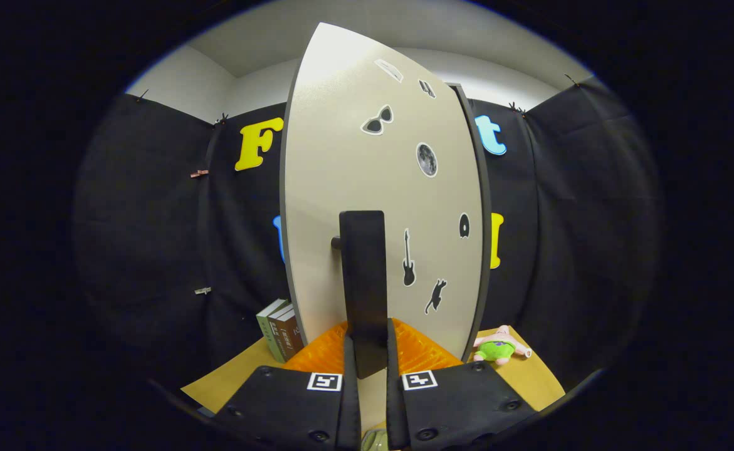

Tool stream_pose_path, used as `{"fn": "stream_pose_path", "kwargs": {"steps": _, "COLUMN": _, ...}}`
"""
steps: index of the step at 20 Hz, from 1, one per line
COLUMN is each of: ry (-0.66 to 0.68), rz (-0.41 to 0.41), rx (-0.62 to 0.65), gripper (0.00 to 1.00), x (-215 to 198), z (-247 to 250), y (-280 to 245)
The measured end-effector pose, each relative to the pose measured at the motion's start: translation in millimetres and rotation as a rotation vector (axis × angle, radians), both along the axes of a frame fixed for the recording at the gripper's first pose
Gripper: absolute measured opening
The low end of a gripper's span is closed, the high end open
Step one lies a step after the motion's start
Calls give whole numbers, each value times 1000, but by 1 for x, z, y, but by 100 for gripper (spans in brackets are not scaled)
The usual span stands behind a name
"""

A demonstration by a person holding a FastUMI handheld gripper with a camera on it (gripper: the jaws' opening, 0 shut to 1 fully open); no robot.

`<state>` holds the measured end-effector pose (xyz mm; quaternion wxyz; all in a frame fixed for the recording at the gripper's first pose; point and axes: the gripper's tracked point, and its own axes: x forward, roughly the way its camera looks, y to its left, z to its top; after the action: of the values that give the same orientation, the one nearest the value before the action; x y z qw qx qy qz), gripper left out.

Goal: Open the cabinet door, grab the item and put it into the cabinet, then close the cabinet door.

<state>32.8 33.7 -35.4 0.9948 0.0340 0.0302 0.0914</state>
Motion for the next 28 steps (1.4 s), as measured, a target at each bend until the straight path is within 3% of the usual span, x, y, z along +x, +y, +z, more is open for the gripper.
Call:
{"fn": "stream_pose_path", "kwargs": {"steps": 9, "ry": -5, "rz": -131, "rx": -20, "gripper": 19, "x": -21, "z": 2, "y": -59}}
{"fn": "stream_pose_path", "kwargs": {"steps": 13, "ry": -44, "rz": -170, "rx": -65, "gripper": 19, "x": -25, "z": 12, "y": -65}}
{"fn": "stream_pose_path", "kwargs": {"steps": 25, "ry": -56, "rz": -256, "rx": -28, "gripper": 18, "x": -25, "z": 17, "y": -78}}
{"fn": "stream_pose_path", "kwargs": {"steps": 28, "ry": -66, "rz": -318, "rx": -46, "gripper": 10, "x": -22, "z": 18, "y": -94}}
